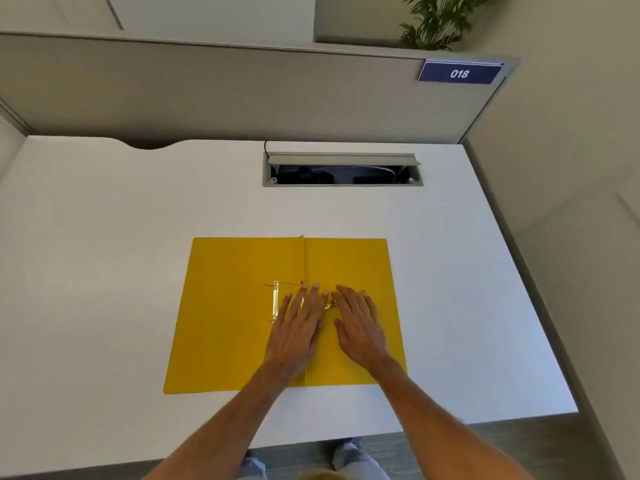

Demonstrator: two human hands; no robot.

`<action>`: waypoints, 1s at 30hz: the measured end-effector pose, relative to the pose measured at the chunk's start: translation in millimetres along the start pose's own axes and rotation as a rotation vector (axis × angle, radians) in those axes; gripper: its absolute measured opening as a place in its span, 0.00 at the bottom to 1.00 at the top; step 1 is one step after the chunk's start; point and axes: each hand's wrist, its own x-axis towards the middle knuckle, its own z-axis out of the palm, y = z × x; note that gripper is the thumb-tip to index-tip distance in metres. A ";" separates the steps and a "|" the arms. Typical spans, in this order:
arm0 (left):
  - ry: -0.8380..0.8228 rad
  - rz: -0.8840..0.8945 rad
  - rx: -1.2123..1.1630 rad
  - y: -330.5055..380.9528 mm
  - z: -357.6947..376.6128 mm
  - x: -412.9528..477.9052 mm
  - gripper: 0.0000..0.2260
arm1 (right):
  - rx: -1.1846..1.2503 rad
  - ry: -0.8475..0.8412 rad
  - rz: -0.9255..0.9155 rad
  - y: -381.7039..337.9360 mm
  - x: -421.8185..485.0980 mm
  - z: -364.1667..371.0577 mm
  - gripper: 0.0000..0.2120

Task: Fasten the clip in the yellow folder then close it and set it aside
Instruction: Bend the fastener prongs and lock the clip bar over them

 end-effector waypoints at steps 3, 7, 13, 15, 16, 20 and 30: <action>-0.055 0.013 0.044 6.8 5.4 3.0 0.25 | 0.003 0.012 0.030 12.3 -4.3 -2.4 0.24; -0.017 0.011 0.067 16.3 9.9 8.6 0.20 | 0.008 0.036 0.057 26.5 -7.9 -6.2 0.23; -0.028 -0.024 0.040 22.1 8.7 21.7 0.17 | 0.005 0.113 0.079 43.5 -0.3 -13.7 0.17; -0.029 -0.033 0.023 23.5 7.0 26.9 0.15 | -0.008 0.110 0.077 46.2 3.4 -14.4 0.15; -0.020 -0.045 0.002 24.0 5.8 29.8 0.14 | 0.002 0.118 0.077 46.9 4.6 -14.2 0.14; -0.006 -0.063 -0.011 23.8 3.9 38.8 0.11 | -0.014 0.140 0.088 45.7 5.0 -11.2 0.14; 0.000 -0.145 -0.066 21.5 4.4 53.4 0.09 | 0.021 0.264 0.084 49.4 13.1 -12.2 0.11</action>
